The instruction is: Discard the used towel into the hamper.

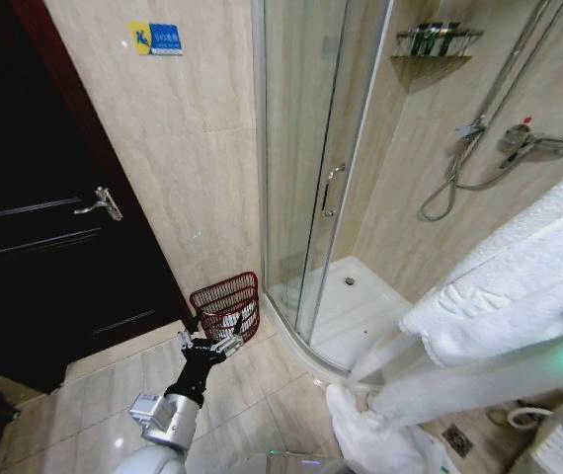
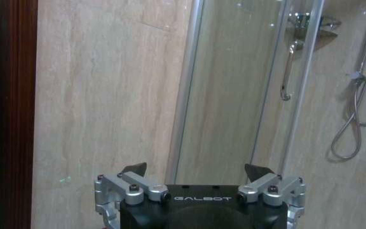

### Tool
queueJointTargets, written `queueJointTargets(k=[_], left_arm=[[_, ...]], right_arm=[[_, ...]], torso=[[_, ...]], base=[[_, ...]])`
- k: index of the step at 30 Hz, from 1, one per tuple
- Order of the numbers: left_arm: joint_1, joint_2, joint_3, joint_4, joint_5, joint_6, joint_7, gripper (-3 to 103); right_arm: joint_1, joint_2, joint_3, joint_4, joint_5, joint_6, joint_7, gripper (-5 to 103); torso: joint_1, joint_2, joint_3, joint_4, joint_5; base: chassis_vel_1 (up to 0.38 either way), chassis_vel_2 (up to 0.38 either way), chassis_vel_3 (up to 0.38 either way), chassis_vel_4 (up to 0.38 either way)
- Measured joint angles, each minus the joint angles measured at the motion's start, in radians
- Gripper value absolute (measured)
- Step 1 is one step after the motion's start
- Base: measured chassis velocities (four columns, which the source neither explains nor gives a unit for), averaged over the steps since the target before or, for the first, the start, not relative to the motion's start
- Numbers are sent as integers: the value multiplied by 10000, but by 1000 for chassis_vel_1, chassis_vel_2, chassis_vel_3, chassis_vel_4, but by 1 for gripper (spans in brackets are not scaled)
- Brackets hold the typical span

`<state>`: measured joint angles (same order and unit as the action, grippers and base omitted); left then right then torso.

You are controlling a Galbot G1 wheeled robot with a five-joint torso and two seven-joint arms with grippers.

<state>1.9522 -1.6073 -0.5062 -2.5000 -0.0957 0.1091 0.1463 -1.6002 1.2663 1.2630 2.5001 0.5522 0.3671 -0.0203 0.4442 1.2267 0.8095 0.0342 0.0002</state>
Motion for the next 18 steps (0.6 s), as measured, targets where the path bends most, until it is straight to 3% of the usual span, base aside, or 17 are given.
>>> queueJointTargets(k=[18], left_arm=[[0,0,-1,0,0,1,0,100]], right_arm=[[-69,22,-44,-2,26,34,-42,11]], torso=[[1,1,0,3,-4]], base=[[99,-83,-94,103]])
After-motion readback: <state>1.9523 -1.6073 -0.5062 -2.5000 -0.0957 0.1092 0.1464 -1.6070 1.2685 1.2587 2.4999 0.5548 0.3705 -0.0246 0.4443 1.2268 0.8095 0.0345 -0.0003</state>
